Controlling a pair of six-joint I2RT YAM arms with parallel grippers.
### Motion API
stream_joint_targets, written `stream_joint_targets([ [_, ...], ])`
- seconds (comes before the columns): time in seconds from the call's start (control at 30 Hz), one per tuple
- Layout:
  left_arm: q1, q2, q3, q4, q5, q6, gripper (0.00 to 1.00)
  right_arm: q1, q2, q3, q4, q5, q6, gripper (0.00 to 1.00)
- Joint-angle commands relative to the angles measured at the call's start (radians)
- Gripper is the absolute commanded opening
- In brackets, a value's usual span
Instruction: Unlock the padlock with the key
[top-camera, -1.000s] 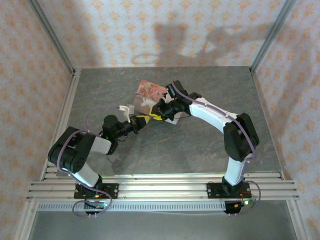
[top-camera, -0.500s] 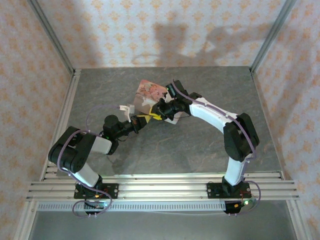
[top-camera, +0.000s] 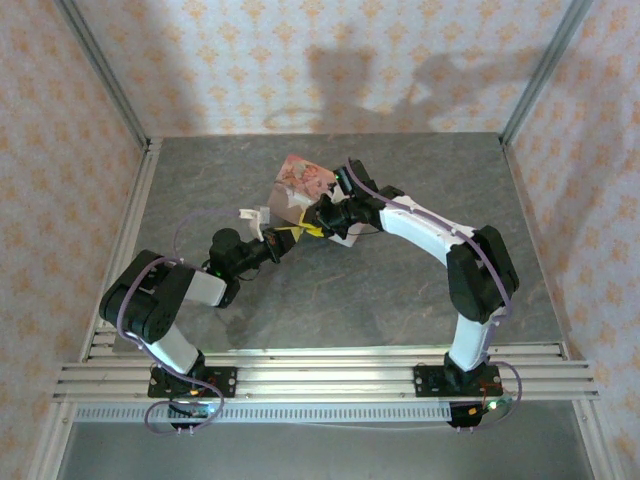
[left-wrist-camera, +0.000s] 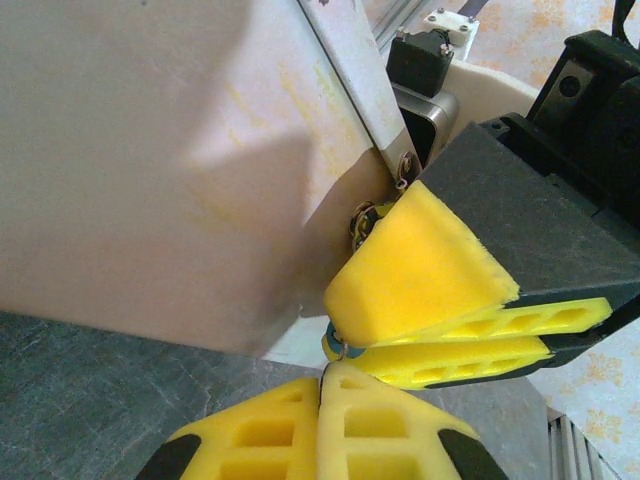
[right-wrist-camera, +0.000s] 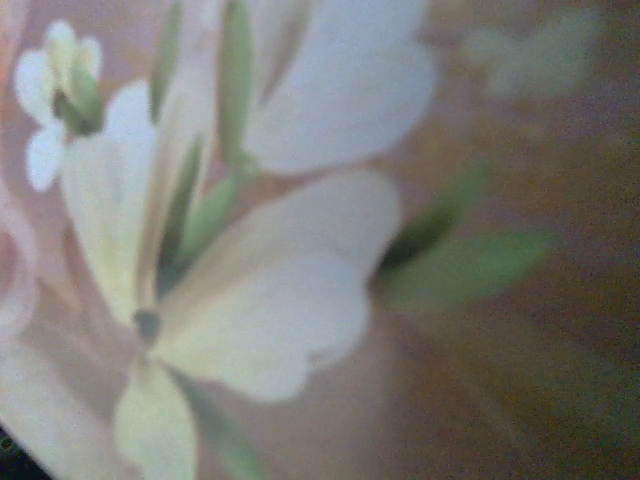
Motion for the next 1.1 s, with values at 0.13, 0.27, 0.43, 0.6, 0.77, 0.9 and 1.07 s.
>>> stream_joint_targets([
  [0.13, -0.02, -0.057, 0.034, -0.05, -0.042, 0.042, 0.0, 0.021, -0.028, -0.027, -0.035, -0.083, 0.03, 0.0],
  [0.27, -0.02, -0.083, 0.037, -0.096, -0.045, 0.084, 0.06, 0.02, -0.027, -0.024, -0.035, -0.08, 0.032, 0.0],
  [0.43, -0.018, -0.082, 0.038, -0.103, -0.039, 0.086, 0.09, 0.02, -0.028, -0.022, -0.028, -0.077, 0.038, 0.0],
  [0.6, -0.013, -0.057, 0.032, -0.059, -0.033, 0.059, 0.1, 0.02, -0.034, -0.021, -0.028, -0.073, 0.039, 0.0],
  [0.77, -0.005, -0.061, 0.032, -0.06, -0.029, 0.055, 0.18, 0.02, -0.032, -0.026, -0.028, -0.07, 0.038, 0.0],
  [0.9, 0.005, -0.077, 0.028, -0.078, -0.029, 0.061, 0.21, 0.02, -0.032, -0.028, -0.022, -0.07, 0.041, 0.0],
  [1.07, 0.012, -0.088, 0.026, -0.088, -0.025, 0.062, 0.24, 0.018, -0.032, -0.027, -0.015, -0.07, 0.045, 0.0],
])
